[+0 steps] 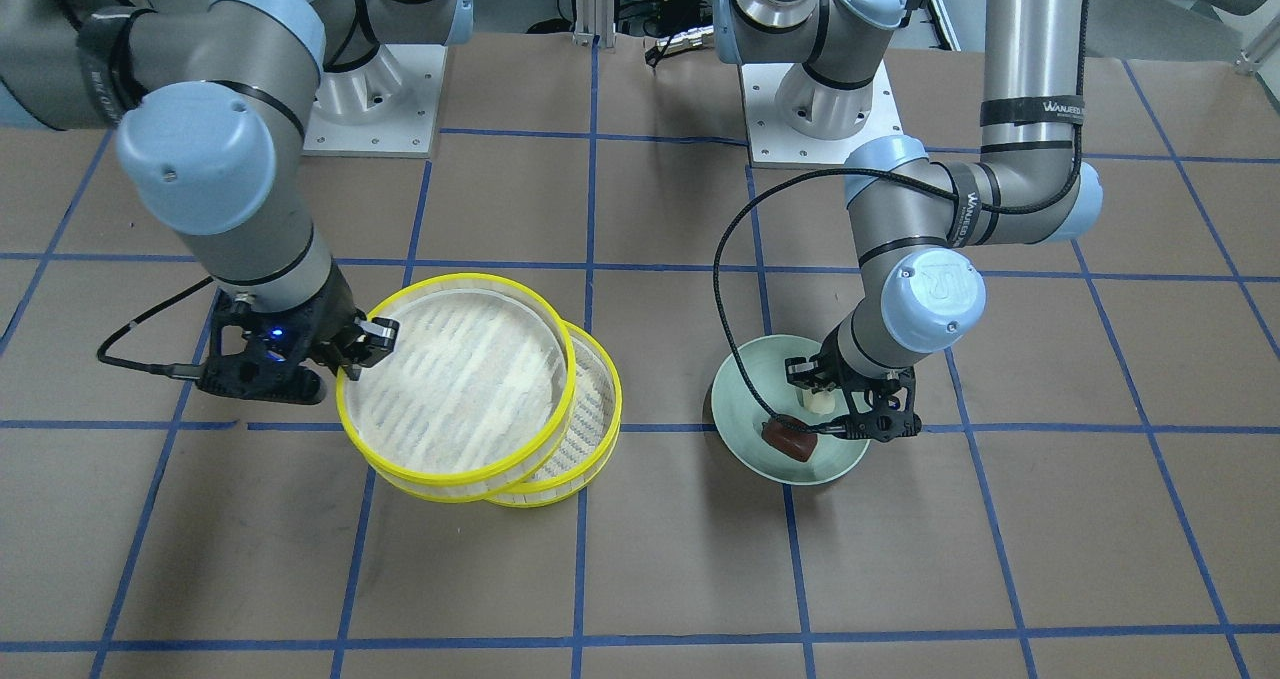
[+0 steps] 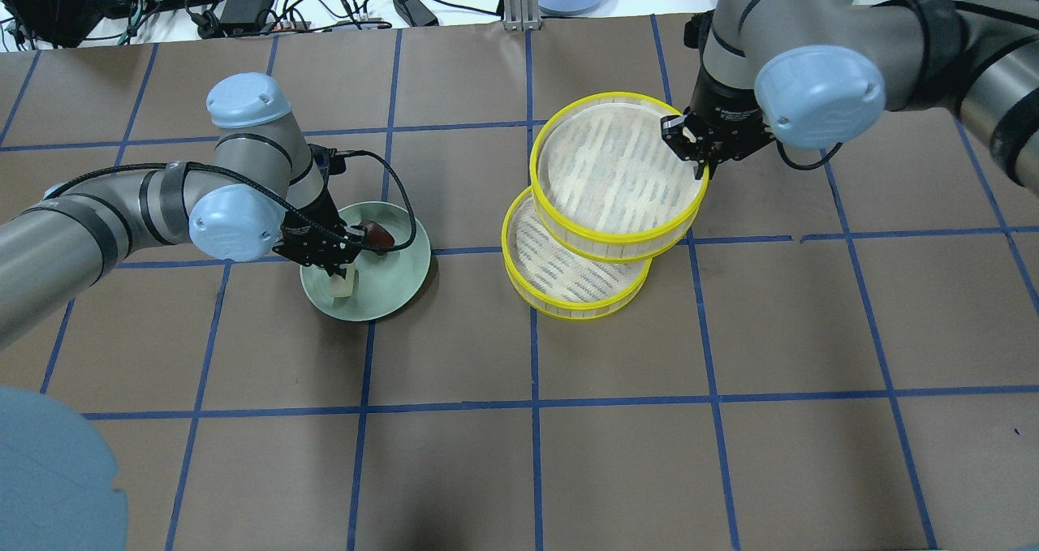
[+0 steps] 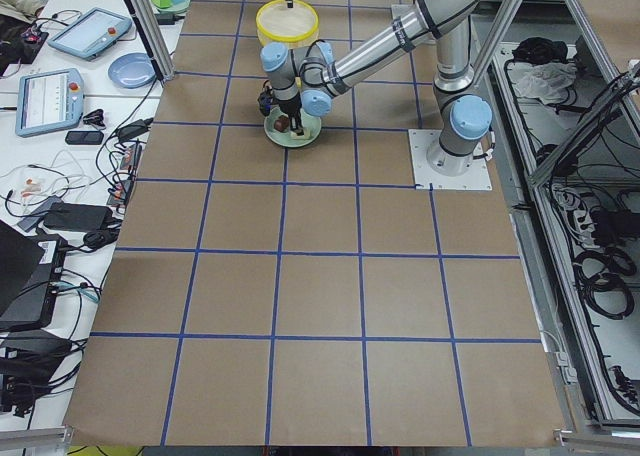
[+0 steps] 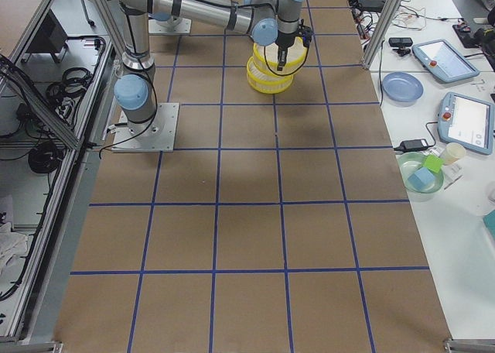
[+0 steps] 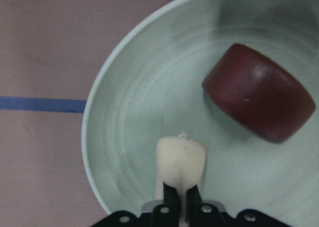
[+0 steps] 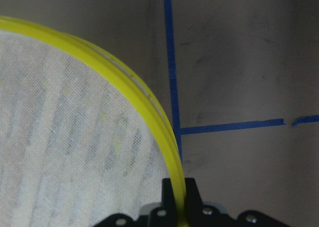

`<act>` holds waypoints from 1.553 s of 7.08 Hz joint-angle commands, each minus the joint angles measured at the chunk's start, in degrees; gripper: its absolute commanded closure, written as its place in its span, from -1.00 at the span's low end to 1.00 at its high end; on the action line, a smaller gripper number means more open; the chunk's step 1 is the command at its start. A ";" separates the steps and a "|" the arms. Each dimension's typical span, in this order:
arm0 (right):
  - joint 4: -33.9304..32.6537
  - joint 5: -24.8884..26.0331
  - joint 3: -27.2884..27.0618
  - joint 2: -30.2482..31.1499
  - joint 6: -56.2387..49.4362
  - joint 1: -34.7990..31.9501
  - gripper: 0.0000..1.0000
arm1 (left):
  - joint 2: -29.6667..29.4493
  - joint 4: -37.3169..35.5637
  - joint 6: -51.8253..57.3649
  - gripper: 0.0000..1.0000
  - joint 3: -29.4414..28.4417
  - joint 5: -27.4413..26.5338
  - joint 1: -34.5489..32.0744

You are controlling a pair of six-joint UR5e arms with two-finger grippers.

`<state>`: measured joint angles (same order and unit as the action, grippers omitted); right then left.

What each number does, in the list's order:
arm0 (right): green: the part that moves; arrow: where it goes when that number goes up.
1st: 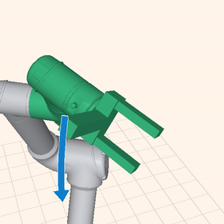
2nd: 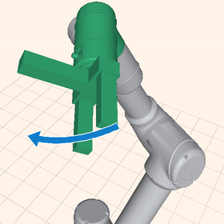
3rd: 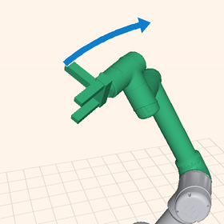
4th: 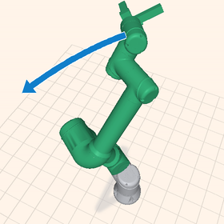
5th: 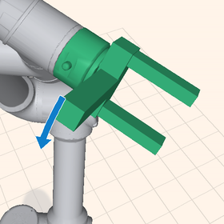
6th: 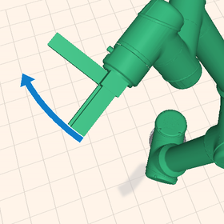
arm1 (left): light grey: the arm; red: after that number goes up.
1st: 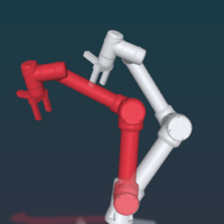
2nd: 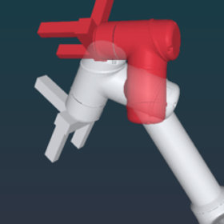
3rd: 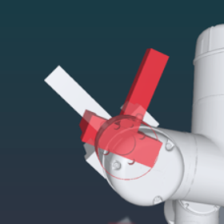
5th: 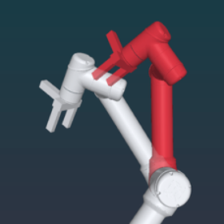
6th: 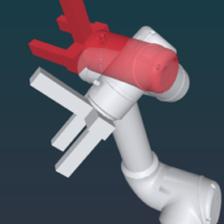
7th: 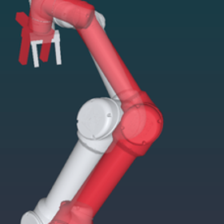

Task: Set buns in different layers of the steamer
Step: 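Lift the top tier aside with the right gripper while the left carries the bun, then lower the white bun into the bottom tier and open the left gripper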

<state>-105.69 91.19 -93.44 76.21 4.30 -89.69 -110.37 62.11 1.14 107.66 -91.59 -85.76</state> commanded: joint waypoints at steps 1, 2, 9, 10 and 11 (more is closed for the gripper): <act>0.40 0.04 0.28 -0.18 -14.59 10.27 1.00 | 1.82 3.68 0.53 1.00 -5.05 0.54 -0.81; -0.12 -0.05 0.28 -0.71 -21.02 15.11 1.00 | 3.48 8.24 -0.60 1.00 -7.96 2.28 -2.21; -1.97 0.04 0.19 -2.56 -25.83 20.78 1.00 | -3.43 0.56 -35.04 1.00 -15.63 5.91 -28.21; -1.80 0.13 0.19 -2.56 -25.83 20.87 1.00 | -5.10 -0.84 -35.32 1.00 -15.37 5.90 -29.19; -1.71 0.13 0.19 -2.56 -25.83 20.78 1.00 | -5.90 -1.63 -34.72 -0.27 -15.02 5.90 -29.46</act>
<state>-107.53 91.28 -93.24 73.66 -21.53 -68.87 -114.86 61.62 -33.52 92.29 -85.64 -114.27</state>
